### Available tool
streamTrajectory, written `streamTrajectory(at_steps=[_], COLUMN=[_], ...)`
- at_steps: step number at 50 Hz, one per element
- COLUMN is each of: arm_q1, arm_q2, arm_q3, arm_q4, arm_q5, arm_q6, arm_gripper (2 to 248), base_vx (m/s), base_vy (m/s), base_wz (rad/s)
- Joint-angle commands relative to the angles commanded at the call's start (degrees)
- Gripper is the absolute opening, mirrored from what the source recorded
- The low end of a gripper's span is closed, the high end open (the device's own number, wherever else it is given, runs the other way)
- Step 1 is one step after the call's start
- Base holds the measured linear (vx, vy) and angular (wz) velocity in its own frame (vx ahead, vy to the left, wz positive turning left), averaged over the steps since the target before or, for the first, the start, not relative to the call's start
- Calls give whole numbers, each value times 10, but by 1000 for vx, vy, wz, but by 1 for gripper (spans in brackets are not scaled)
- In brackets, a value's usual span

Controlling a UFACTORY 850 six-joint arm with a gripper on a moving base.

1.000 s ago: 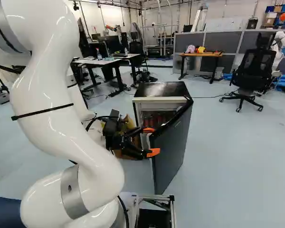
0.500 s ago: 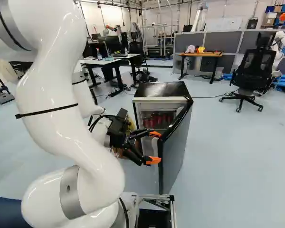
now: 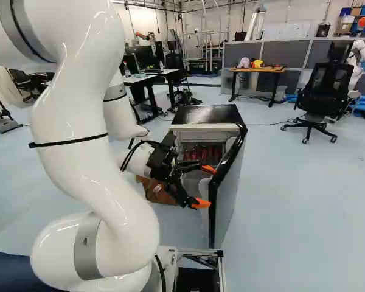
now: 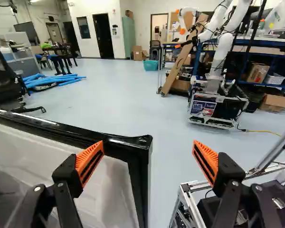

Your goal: Grab a drink from the fridge

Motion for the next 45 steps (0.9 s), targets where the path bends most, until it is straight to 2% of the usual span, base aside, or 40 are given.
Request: streamTrajectory(at_steps=[21, 45], arm_q1=[-82, -160], arm_q2=[-11, -30], arm_q3=[-53, -111], arm_q4=[0, 14], arm_q5=[-16, -25], arm_q6=[0, 0], arm_gripper=[247, 247], base_vx=[0, 0], base_vy=[0, 0], base_wz=[0, 0])
